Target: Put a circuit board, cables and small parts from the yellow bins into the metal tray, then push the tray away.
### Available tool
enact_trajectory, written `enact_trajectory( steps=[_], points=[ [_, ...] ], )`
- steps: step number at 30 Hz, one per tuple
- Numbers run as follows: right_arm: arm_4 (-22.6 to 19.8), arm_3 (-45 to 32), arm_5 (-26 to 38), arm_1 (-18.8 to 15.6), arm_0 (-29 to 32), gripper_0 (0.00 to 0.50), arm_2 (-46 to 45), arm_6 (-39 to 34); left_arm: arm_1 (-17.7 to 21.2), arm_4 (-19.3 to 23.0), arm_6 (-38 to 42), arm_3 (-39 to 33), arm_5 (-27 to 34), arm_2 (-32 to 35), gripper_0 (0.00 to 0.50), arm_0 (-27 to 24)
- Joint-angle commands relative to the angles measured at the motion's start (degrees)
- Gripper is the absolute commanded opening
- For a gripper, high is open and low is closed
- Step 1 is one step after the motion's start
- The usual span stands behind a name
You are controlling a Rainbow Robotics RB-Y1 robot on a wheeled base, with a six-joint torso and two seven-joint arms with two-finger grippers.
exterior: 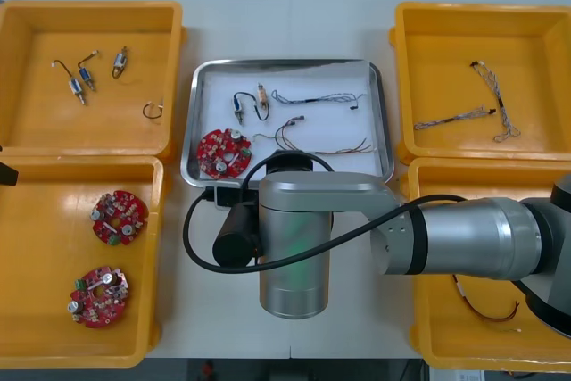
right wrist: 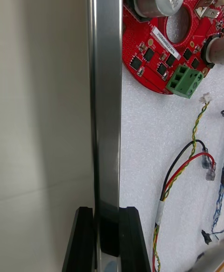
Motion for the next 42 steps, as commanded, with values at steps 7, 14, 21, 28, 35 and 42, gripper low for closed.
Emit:
enact_trajectory(
  steps=[7, 14, 21, 28, 35, 42],
  points=[
    [1.22, 6.76, -0.01, 3.15, -7.83, 0.0, -1.13, 3.17, 2.5, -0.52, -4.58, -1.46, 0.38, 0.99, 0.5, 1.16],
    [1.22, 11.24, -1.32, 4.91, -9.85, 0.0, -4.03, 4.4, 2.5, -0.52, -4.58, -1.46, 0.38, 0.99, 0.5, 1.16],
    [1.22, 17.74, -3.87, 7.19, -11.52, 0.0, -6.93, 6.25, 2.5, -0.52, -4.58, -1.46, 0.38, 0.99, 0.5, 1.16],
    [2.54, 20.11, -6.42, 7.28, -11.61, 0.0, -7.9, 7.39, 2.5, -0.52, -4.58, -1.46, 0.38, 0.99, 0.5, 1.16],
    [2.71, 24.68, -12.31, 7.11, -11.61, 0.0, -10.01, 8.18, 2.5, -0.52, -4.58, -1.46, 0.38, 0.99, 0.5, 1.16],
    [2.8, 28.99, -17.14, 7.19, -11.78, 0.0, -11.5, 9.15, 2.5, -0.52, -4.58, -1.46, 0.38, 0.99, 0.5, 1.16]
  ],
)
